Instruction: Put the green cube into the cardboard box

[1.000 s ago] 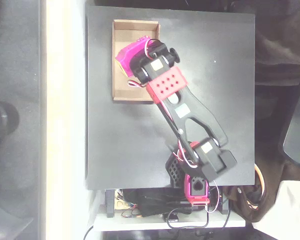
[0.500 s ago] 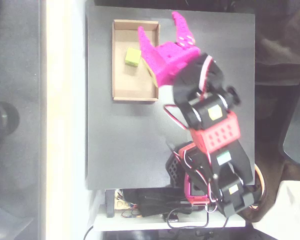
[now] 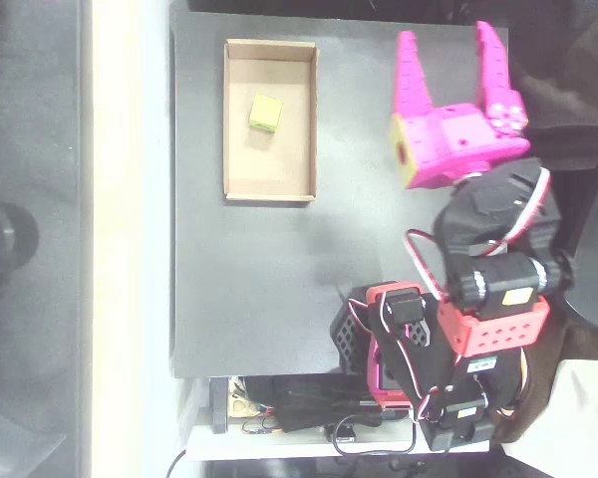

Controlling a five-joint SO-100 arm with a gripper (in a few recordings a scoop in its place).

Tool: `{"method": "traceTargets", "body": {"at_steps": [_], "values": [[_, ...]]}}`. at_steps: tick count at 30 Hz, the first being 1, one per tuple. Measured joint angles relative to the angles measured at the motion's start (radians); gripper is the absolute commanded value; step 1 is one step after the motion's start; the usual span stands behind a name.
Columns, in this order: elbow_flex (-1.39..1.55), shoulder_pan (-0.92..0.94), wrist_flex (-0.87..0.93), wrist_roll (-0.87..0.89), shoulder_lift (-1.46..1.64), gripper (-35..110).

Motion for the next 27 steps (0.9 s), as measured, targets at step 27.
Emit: {"method": "traceTargets", "body": {"at_steps": [27], "values": [[0.936,0.129,0.0,-0.003,0.598,4]]}}
